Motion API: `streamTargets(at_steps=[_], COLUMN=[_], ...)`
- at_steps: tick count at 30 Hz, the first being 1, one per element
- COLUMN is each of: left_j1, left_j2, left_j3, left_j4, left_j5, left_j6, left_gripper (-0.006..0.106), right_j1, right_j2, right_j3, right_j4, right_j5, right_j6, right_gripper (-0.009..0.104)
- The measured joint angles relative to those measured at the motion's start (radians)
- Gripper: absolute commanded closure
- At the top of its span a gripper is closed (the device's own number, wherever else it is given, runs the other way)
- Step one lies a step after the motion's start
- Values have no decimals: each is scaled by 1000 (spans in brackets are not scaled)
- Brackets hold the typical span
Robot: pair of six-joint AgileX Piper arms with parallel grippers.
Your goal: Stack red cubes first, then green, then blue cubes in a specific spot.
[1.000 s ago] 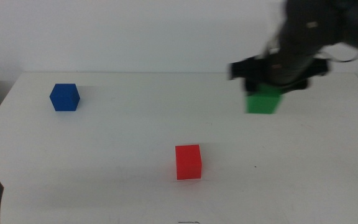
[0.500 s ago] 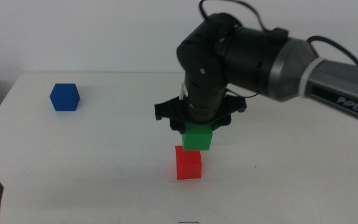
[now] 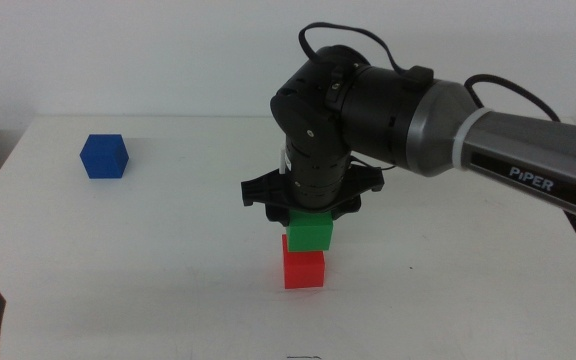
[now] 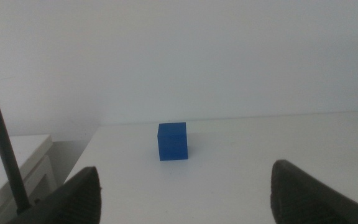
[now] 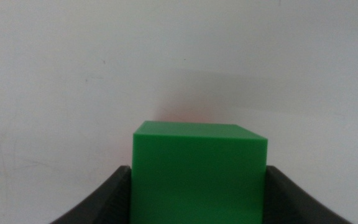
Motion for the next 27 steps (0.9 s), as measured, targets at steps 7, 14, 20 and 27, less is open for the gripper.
streamTargets(at_steps=[7, 14, 20, 27], left_j1=[0, 0, 0, 0], left_j2=[0, 0, 0, 0], left_j3=[0, 0, 0, 0], left_j4=[0, 0, 0, 0], left_j5=[0, 0, 0, 0], left_j6=[0, 0, 0, 0], left_gripper=[7, 7, 7, 7], right_j1=[1, 8, 8, 4], right_j2=[22, 36, 49, 49], right_j3=[0, 0, -9, -10], right_j4=[0, 0, -1, 11], right_j5=[-7, 1, 3, -25], right_j6=[0, 0, -1, -2], right_gripper=[96, 96, 96, 27])
